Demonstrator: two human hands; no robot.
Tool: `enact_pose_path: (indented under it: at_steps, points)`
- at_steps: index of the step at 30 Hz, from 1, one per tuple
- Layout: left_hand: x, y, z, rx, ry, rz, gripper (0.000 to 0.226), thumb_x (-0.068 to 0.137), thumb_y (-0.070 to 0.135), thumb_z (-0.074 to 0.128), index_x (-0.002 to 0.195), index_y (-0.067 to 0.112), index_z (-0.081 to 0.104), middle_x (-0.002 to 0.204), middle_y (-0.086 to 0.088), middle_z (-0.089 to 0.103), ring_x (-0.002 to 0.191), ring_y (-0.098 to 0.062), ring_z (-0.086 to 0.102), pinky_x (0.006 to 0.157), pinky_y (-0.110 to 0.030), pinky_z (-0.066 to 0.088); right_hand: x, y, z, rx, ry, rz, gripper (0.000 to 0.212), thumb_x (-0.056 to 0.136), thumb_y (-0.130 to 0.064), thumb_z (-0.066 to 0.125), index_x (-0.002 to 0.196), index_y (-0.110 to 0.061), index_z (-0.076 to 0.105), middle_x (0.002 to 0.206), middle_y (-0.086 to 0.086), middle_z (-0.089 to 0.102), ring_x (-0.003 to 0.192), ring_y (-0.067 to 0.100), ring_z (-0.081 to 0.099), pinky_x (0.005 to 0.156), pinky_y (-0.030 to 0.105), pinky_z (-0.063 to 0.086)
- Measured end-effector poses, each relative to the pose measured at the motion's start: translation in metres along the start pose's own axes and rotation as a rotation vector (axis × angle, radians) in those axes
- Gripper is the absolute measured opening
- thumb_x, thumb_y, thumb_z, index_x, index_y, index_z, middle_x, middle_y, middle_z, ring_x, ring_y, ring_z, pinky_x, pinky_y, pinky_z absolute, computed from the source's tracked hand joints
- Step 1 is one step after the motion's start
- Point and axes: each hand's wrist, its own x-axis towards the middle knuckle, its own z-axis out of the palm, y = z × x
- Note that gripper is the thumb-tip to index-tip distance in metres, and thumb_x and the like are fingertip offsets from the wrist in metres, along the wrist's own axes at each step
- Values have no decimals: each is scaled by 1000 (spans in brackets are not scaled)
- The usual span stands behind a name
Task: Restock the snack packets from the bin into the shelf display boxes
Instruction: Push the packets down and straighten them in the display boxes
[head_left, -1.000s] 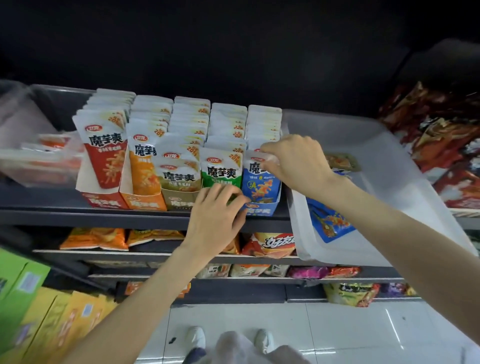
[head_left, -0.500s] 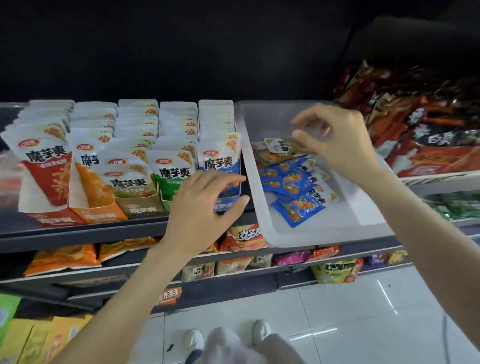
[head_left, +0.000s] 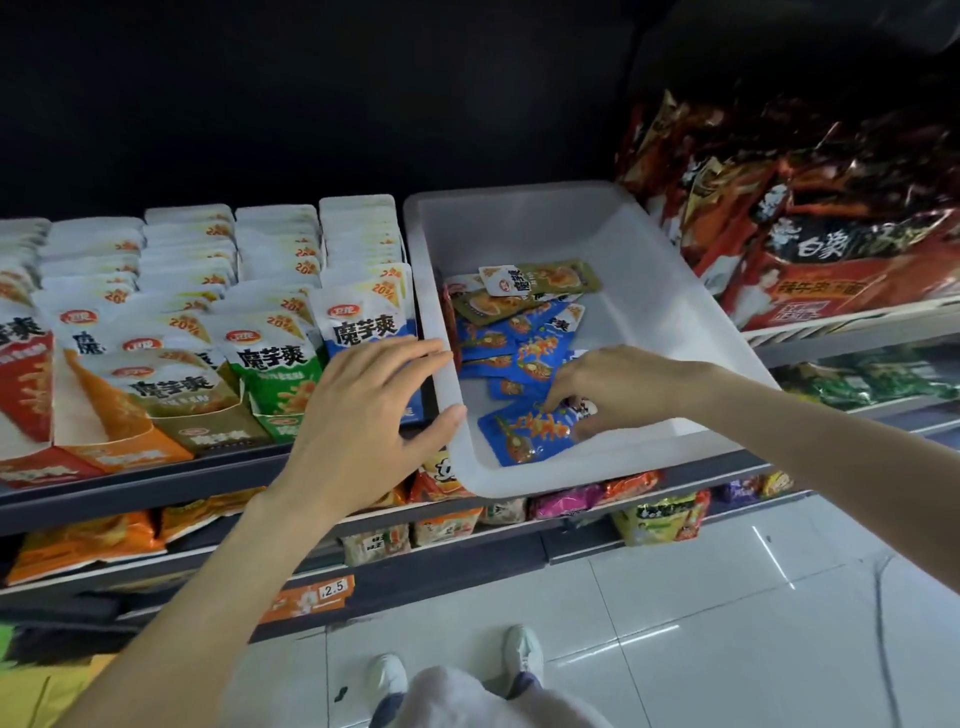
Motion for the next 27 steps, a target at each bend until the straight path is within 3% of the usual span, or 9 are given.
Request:
enact_pose_path:
  at_steps: [4,8,12,14,17,20,22,25,27]
  points:
    - [0,2,-1,4,4,2,56,91,55,39,127,17,59,133,3,56,123,-17,49,104,-35,32,8,3,-2,-83,31,-21,46,87,-43,63,129,-29,54,124,-3,52,112,18,51,91,36,43]
    - [0,2,-1,6,-7,-4,56,91,55,38,128,19,58,133,5,55,123,-15,48,105,-31,28,11,16,-10,-16,152,19,35,84,-47,65,107,-23,59,106,-4,55,102,19,54,82,34,44]
    - [2,3,-2,3,-1,-8,55,91,54,38,127,18,59,132,5,56,122,-16,49,104,-32,30,20,35,-9,-204,94,206,65,73,-61,68,116,-15,49,109,3,59,98,24,57,86,36,47]
    - [2,2,-2,1,-3,-7,54,90,54,39,126,18,59,131,5,56,122,-16,49,103,-32,30,25,42,-5,-123,-12,247,72,70,-61,71,117,-13,45,103,5,61,90,26,57,84,39,48]
    - [2,1,-1,3,-9,-3,54,90,53,39,125,18,59,130,5,57,122,-17,50,104,-32,29,26,44,-4,-42,-33,247,67,73,-54,73,118,-13,44,103,7,63,88,27,58,80,40,50]
    - [3,0,0,9,7,11,53,90,53,39,123,17,60,129,3,58,121,-18,50,104,-35,31,19,39,-9,-172,-4,169,42,86,-40,63,116,-13,51,100,9,65,89,28,60,77,34,48]
    - [7,0,-2,29,22,25,52,90,54,39,120,18,62,126,3,60,121,-19,50,103,-37,31,10,35,-14,-362,135,120,19,89,-21,55,106,-13,58,94,7,67,89,28,61,72,32,46]
    - [19,4,-8,10,64,49,51,91,55,39,118,19,63,124,3,61,121,-20,50,102,-38,32,-7,36,-17,-519,638,-20,12,76,-3,67,80,-14,66,72,3,67,73,26,65,65,29,53]
    - [34,12,-15,-111,85,16,53,90,58,38,123,22,60,127,7,57,122,-15,48,102,-35,33,-23,37,-23,-458,981,-151,14,82,2,65,82,-11,69,84,5,71,81,25,68,75,34,53]
